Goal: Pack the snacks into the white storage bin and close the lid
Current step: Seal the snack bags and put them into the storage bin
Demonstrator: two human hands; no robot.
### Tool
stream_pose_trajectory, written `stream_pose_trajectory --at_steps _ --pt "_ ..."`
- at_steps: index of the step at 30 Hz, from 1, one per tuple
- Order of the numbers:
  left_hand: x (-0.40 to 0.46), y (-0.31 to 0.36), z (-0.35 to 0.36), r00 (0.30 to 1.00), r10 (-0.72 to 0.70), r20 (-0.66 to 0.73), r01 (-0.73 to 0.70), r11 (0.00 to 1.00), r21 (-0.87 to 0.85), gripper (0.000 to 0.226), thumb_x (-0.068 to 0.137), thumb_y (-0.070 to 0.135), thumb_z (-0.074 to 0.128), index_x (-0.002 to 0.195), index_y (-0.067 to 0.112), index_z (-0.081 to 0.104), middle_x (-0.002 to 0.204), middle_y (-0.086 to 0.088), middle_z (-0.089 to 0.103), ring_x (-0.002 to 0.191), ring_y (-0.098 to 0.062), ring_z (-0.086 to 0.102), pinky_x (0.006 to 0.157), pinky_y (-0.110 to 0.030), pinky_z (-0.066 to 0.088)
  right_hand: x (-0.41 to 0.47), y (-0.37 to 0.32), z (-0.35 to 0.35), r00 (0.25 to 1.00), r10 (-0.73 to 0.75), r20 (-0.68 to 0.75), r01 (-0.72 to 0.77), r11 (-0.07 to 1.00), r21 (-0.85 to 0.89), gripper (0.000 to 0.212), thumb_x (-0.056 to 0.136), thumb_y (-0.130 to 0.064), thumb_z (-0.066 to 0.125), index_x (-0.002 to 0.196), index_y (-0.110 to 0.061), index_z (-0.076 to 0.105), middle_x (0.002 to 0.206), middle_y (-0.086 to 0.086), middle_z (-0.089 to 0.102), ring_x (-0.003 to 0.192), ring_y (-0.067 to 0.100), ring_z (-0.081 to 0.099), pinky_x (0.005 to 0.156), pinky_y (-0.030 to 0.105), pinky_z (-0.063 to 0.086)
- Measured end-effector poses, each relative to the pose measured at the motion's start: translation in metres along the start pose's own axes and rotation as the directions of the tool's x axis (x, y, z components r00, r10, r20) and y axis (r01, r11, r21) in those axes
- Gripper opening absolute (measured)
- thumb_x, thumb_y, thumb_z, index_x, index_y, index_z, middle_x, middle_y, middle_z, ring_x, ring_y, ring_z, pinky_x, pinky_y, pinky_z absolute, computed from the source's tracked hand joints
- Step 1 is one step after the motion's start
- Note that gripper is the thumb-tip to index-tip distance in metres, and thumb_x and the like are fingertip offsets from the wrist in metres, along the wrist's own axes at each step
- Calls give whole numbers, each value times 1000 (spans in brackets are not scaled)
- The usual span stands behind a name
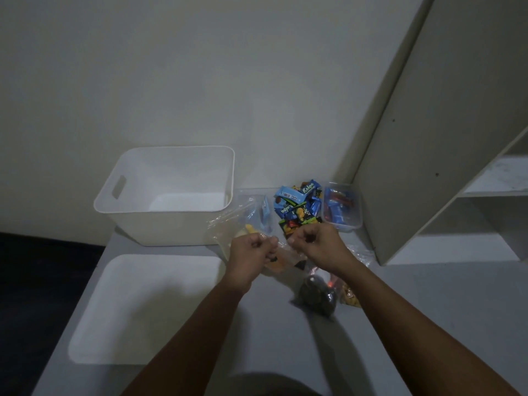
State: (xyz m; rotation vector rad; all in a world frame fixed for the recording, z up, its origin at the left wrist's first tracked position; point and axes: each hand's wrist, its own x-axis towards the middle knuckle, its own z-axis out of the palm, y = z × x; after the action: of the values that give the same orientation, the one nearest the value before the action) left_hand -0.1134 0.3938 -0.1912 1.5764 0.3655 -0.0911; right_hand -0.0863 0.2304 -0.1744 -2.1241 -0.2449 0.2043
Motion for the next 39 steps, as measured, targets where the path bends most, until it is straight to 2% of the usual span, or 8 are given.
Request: stream_pose_trajectory --at_steps 4,12,22,25,27,29,34,39 --pt "1 -3 -3 1000 -5 -10 5 998 61 16 87 9 65 82 -6 68 65 -13 63 54 -15 60 48 -14 47 7 0 1 994 85 68 -74 986 -148 18 94 -22 56 85 -8 61 83 12 65 79 24 61 70 33 49" --pt "0 -1 -5 991 -125 -41 126 991 34 15 90 7 61 84 -5 68 66 -12 60 55 -15 55 44 -13 45 6 -2 9 983 56 175 -24 984 -175 28 89 -16 64 63 -26 57 65 -10 57 63 1 54 61 19 41" --pt "4 6 -10 951 -263 -162 245 962 -123 14 84 5 58 76 -2 66 63 -11 59 52 -18 55 51 -24 49 10 3 15 987 11 163 19 983 -182 9 81 -20 74 84 -15 69 81 -6 64 74 7 60 65 22 47" --pt "10 -5 -14 937 -197 -288 194 980 -40 17 73 26 61 75 10 65 74 -7 64 69 -24 62 69 -39 58 13 6 18 993 42 108 -27 990 -142 4 87 -10 67 84 -11 69 73 -11 61 68 1 58 60 16 43" --pt "9 -10 -19 928 -176 -328 187 982 0 33 66 34 64 94 16 63 93 -5 65 89 -26 64 84 -49 55 19 5 22 995 57 81 -47 991 -126 8 87 -9 66 81 -15 68 72 -11 61 64 1 56 59 18 44" --pt "7 -13 -21 939 -171 -297 173 985 -19 30 68 23 68 98 18 62 97 -6 65 93 -27 63 87 -51 55 26 8 26 996 54 77 -42 988 -150 11 87 -9 67 80 -17 68 76 -7 63 69 8 59 65 24 49" --pt "7 -24 -27 945 -74 -319 113 988 105 16 72 6 71 67 21 67 74 -6 70 76 -30 69 78 -50 58 47 17 43 998 34 50 -24 981 -194 11 83 -3 66 80 -10 73 76 -8 66 80 12 62 77 31 52" --pt "17 -31 -32 923 -62 -380 148 968 201 10 74 12 71 70 21 68 75 -3 70 77 -27 68 77 -43 58 60 20 53 998 56 27 -49 980 -190 27 86 -3 64 113 -8 67 112 8 69 102 18 64 94 38 53"
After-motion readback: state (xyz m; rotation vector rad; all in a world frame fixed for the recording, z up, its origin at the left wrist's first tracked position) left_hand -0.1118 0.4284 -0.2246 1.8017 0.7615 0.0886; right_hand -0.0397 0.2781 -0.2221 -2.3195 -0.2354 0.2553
